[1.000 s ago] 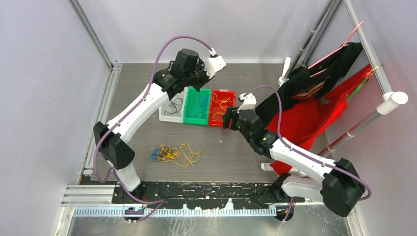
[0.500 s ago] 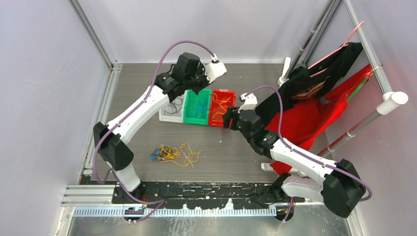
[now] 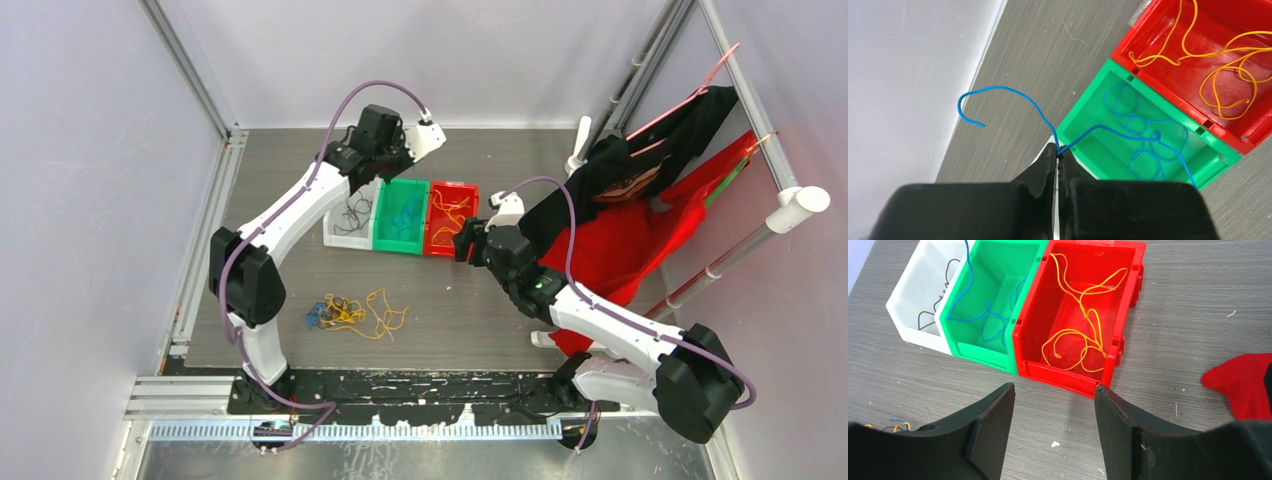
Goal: Untangle the cables
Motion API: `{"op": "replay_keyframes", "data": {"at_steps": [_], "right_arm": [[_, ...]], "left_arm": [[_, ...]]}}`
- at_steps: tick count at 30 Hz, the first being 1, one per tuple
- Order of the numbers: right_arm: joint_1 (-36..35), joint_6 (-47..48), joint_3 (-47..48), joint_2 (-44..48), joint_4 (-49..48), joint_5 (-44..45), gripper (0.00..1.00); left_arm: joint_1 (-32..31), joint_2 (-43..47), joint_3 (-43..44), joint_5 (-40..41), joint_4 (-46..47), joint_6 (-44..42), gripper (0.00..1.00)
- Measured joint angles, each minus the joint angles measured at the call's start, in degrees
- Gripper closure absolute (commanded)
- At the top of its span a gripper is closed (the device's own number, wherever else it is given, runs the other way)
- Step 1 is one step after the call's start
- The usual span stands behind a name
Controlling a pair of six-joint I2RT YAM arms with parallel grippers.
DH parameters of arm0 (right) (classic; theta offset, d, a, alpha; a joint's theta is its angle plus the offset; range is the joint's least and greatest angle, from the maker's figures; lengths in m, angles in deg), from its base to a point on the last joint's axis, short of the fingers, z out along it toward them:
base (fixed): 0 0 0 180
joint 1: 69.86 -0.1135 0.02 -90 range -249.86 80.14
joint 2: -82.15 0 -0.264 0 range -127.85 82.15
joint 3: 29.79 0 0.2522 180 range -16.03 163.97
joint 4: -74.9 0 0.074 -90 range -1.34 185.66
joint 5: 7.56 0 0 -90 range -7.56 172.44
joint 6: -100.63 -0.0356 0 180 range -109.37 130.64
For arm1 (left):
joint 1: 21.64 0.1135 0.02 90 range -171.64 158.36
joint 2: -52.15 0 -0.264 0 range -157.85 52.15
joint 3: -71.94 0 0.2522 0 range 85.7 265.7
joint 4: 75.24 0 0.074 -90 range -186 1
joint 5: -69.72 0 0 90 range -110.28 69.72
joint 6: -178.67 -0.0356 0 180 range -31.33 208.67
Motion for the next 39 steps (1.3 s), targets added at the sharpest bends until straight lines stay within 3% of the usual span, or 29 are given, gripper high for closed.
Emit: {"op": "replay_keyframes", "data": {"at_steps": [14,23,30,32,34,36,39], "right_arm": [[1.6,-1.0,-1.3,1.3,-0.7,0.6,0.37],[3.0,-1.1,-1.3,1.3,-0.7,0.5,0.38],[3.1,-1.2,-1.3,1.3,-0.7,0.5,0.38],[3.1,-1.2,-1.3,1.3,-0.7,0.5,0.38],[3.1,-1.3,-1.3,1.3,-0.7,0.5,0.38],[3.1,-1.4,-1.3,1.3,-0.7,0.5,0.38],[3.1,-1.4,-1.3,1.3,-0.7,0.4,0.38]], "left_arm": [[0.7,-9.8,1.3,-0.3,-2.4,1.4,1.00],[1.9,-10.2,1.3,-4.4,-4.5,3.3,1.00],[2.8,-14.4,4.3,-9.9,-11.5,5.1,0.99],[3.0,-15.9,5.5,-10.8,-13.5,5.5,0.92],[3.2,-16.5,5.8,-11.6,-15.3,5.8,0.74],[3.4,-16.5,5.8,-12.3,-16.4,5.9,0.47],[4.2,-16.5,6.1,-14.6,-17.8,7.2,0.28]]}}
